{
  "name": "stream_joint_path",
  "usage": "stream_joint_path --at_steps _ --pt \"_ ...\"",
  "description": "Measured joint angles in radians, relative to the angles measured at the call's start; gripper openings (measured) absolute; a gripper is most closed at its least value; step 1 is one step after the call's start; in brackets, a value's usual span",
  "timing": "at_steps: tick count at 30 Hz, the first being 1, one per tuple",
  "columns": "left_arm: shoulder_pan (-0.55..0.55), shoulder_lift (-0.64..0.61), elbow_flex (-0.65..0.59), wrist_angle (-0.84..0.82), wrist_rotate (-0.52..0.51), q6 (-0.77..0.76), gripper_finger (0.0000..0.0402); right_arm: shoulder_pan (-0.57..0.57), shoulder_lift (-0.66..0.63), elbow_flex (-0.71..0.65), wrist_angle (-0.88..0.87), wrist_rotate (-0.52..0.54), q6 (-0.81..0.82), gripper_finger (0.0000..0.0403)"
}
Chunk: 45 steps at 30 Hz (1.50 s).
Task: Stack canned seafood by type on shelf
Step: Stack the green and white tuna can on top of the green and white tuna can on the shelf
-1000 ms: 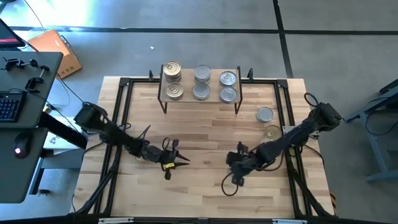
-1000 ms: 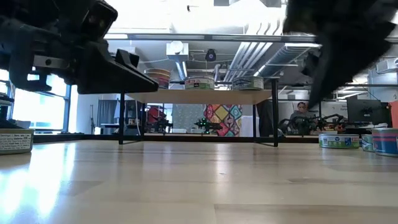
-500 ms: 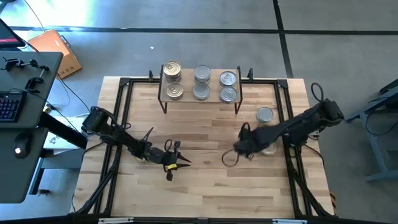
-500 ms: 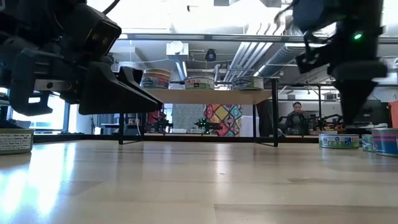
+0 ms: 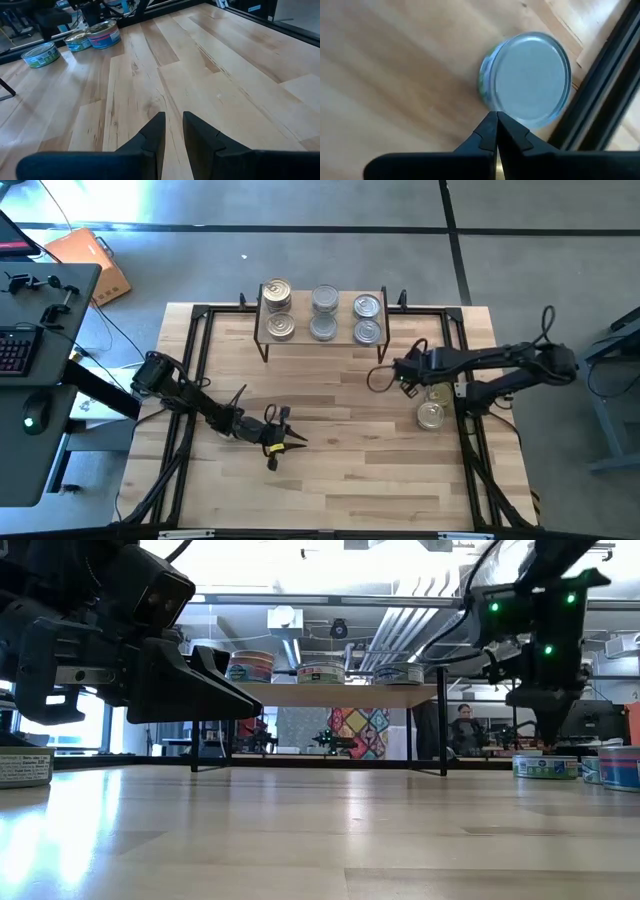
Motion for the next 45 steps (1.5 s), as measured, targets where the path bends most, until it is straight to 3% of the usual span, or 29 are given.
stream_joint_path --at_steps 8,18,25,32,39,45 --pt "0.000 0.000 0.000 0.000 0.000 0.000 0.0057 -0.150 -0.013 -0.073 0.145 0.098 0.000 0.0000" --pt "0.000 0.000 0.000 0.000 0.000 0.000 0.0057 -0.188 -0.014 -0.121 0.229 0.020 -0.037 0.0000" --pt "0.000 0.000 0.000 0.000 0.000 0.000 0.0057 -0.087 -0.016 -0.103 0.246 -0.150 0.059 0.0000" --pt "-0.009 0.000 0.000 0.001 0.024 -0.019 0.0057 0.109 -0.013 -0.098 0.388 -0.306 0.208 0.0000" --pt "-0.022 -0.027 0.000 0.001 0.027 -0.014 0.0057 0.364 0.041 -0.102 0.657 -0.309 0.351 0.0000" --pt "-0.021 -0.051 0.000 0.002 0.027 0.046 0.0057 0.457 0.273 -0.083 1.050 -0.257 0.398 0.0000"
